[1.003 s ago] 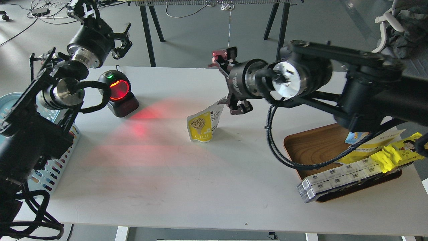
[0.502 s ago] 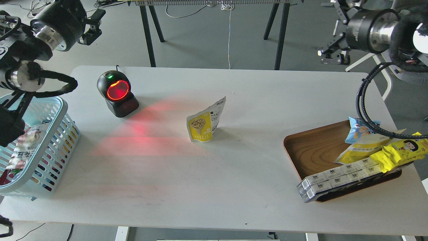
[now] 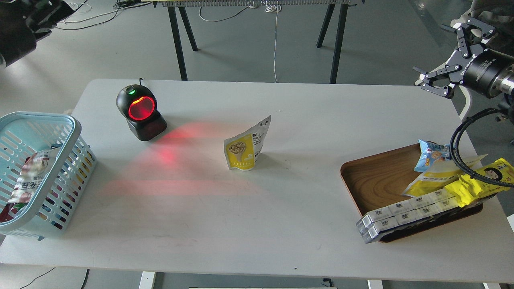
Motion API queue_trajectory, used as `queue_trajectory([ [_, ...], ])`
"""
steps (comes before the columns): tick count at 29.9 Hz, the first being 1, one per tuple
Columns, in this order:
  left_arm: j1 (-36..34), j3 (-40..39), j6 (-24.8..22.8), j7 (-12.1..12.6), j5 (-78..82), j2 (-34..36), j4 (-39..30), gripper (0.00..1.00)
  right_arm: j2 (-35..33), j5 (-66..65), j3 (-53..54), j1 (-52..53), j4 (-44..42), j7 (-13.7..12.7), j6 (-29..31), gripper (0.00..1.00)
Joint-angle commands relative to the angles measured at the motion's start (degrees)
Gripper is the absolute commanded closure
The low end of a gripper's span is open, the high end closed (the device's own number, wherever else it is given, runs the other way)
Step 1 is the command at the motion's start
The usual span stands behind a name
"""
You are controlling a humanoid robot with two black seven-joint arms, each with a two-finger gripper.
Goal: Scan snack and place in basket
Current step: 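Reach the left gripper toward the standing yellow packet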
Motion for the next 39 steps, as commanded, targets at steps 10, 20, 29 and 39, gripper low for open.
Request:
queue_trajectory([
  [10, 0.18, 5.19, -3.36, -0.03, 47.44, -10.19, -4.07, 0.00, 0.49, -0.10, -0.32, -1.26, -0.06, 0.90, 0.23, 0.00],
  [20, 0.79, 8.35, -2.57, 1.02, 66.43, -22.59, -6.27, 0.00, 0.49, -0.19, -0.85, -1.26, 0.20, 0.90, 0.23, 0.00],
  [29, 2.03, 12.12, -2.92, 3.75, 71.78, -29.88, -4.70, 0.00, 0.49, -0.36, -1.02, -1.88, -0.06, 0.98, 0.23, 0.00],
  [39, -0.51, 14.06, -18.44, 3.92, 75.77, -33.84, -6.36, 0.02, 0.75, -0.36, -1.11, -2.49, 0.03, 1.07, 0.23, 0.00],
])
